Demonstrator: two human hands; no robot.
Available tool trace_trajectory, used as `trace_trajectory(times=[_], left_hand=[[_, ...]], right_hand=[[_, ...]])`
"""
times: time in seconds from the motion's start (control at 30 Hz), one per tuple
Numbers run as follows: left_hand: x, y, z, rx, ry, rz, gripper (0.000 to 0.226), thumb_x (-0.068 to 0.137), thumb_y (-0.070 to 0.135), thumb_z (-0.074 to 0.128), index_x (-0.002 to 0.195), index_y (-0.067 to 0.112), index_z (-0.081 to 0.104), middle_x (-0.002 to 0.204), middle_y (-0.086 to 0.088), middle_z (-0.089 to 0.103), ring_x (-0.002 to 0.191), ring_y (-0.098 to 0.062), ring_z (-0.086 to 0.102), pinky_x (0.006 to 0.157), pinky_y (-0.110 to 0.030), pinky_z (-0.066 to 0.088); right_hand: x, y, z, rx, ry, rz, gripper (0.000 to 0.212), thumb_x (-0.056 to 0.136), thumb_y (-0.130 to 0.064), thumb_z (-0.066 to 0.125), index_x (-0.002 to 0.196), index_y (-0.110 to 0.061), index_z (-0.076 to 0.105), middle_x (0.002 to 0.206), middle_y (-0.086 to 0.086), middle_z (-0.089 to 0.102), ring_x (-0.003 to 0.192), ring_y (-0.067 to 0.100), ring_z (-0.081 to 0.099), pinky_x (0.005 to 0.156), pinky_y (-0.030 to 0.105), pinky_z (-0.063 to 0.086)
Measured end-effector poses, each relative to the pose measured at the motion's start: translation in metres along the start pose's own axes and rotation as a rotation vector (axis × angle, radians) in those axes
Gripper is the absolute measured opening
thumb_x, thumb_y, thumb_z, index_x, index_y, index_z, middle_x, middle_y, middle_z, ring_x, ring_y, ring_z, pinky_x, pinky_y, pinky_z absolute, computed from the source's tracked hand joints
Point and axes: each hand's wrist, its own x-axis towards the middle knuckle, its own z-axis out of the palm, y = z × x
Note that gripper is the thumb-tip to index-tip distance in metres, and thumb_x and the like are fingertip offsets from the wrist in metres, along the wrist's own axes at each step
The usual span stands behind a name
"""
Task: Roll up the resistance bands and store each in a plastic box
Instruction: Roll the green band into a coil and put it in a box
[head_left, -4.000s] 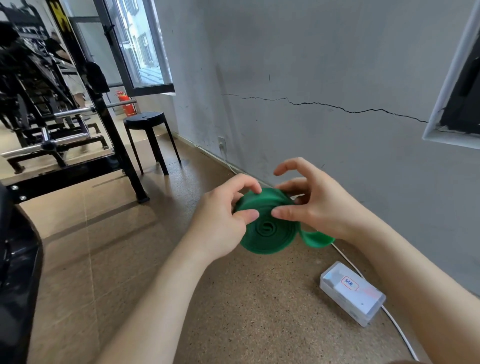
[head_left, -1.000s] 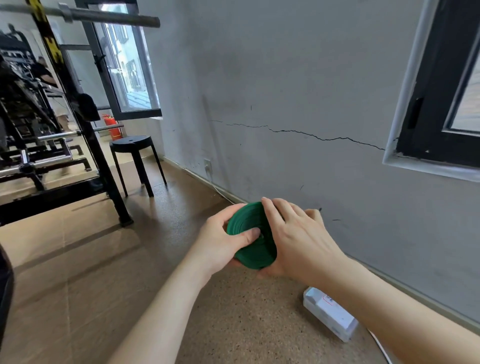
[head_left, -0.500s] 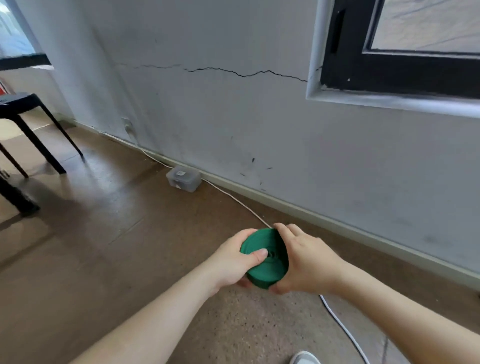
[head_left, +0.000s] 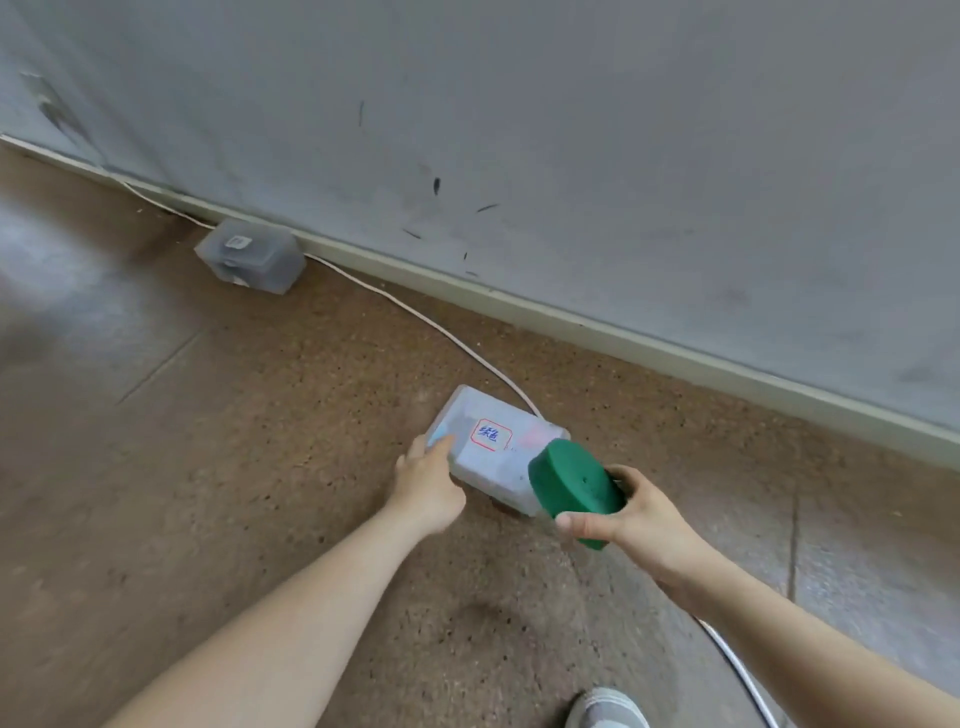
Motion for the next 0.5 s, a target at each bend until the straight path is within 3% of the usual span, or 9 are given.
trace_trajectory(times=[0.07, 0.2, 0.3, 0.4, 0.5], left_hand=[[0.032, -0.007, 0.005, -0.063, -0.015, -0.025, 0.079, 0.083, 0.006, 0.049, 0.151, 0.03, 0.016, 0.157, -0.009, 0.017, 0.139, -0.035, 0.026, 0.11, -0.035, 0.03], [0.054, -0.018, 0.017, -0.23, -0.025, -0.004, 0.09, 0.079, 0.008, 0.061, 0.151, 0.035, 0.014, 0.141, -0.007, 0.03, 0.128, -0.029, 0.044, 0.1, -0.026, 0.035], [0.024, -0.032, 0.016, -0.032, 0.018, 0.01, 0.094, 0.076, 0.025, 0.074, 0.149, 0.035, 0.014, 0.125, -0.008, 0.035, 0.116, -0.032, 0.05, 0.098, -0.037, 0.043], [-0.017, -0.05, 0.0, 0.217, 0.037, -0.028, 0.079, 0.079, 0.052, 0.068, 0.139, 0.026, 0.025, 0.121, -0.008, 0.047, 0.11, -0.033, 0.057, 0.084, -0.038, 0.046], [-0.053, -0.073, -0.018, 0.474, -0.029, -0.049, 0.076, 0.073, 0.075, 0.056, 0.125, 0.023, 0.035, 0.118, -0.003, 0.057, 0.11, -0.027, 0.058, 0.074, -0.035, 0.044]], right_hand=[[0.02, 0.003, 0.008, 0.178, 0.009, 0.058, 0.1, 0.043, -0.03, 0.097, 0.128, -0.011, 0.049, 0.117, 0.002, 0.063, 0.101, 0.015, 0.065, 0.076, 0.025, 0.053], [0.041, -0.002, 0.024, 0.407, -0.005, 0.131, 0.084, 0.052, -0.027, 0.091, 0.124, -0.009, 0.053, 0.11, 0.006, 0.067, 0.086, 0.018, 0.065, 0.069, 0.027, 0.047], [0.045, -0.004, 0.025, 0.511, -0.034, 0.131, 0.082, 0.055, -0.031, 0.091, 0.123, -0.003, 0.054, 0.109, 0.015, 0.068, 0.094, 0.029, 0.06, 0.082, 0.038, 0.043], [0.038, -0.012, 0.03, 0.504, -0.112, 0.101, 0.086, 0.047, -0.038, 0.09, 0.117, -0.001, 0.057, 0.103, 0.019, 0.061, 0.091, 0.032, 0.052, 0.07, 0.034, 0.042], [0.03, -0.017, 0.048, 0.495, -0.215, 0.098, 0.078, 0.053, -0.037, 0.085, 0.12, -0.006, 0.06, 0.109, 0.015, 0.066, 0.092, 0.026, 0.064, 0.069, 0.032, 0.054]])
